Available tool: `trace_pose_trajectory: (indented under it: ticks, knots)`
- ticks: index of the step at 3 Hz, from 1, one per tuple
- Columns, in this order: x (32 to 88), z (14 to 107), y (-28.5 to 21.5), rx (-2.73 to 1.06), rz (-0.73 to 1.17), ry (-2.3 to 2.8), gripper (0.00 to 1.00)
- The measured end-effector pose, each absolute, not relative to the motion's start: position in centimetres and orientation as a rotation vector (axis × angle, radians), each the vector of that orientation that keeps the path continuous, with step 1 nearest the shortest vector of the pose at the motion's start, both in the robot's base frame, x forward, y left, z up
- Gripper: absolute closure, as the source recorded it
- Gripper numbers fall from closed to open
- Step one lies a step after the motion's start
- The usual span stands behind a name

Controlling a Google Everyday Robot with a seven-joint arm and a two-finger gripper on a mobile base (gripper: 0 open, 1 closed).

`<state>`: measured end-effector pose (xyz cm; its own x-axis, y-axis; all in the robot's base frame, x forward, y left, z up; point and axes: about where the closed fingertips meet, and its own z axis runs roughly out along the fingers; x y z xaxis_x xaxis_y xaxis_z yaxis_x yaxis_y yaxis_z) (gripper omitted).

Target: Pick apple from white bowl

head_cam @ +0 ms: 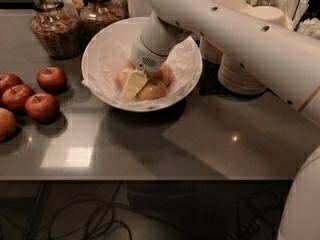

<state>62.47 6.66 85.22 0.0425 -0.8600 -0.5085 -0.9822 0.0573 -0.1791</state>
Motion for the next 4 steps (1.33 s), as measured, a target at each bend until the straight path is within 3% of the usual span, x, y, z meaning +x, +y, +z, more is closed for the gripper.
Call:
trace_pose_trajectory:
  ticks: [2,3,4]
  knots:
    - [62.8,84.8,5.9,-1.814,0.359,1.888,0.82]
    - [62.8,84.9,6.0,-1.813,0.359,1.888,1.0]
    - [63.0,88.7,3.9,-1.782,0.376,1.836,1.0]
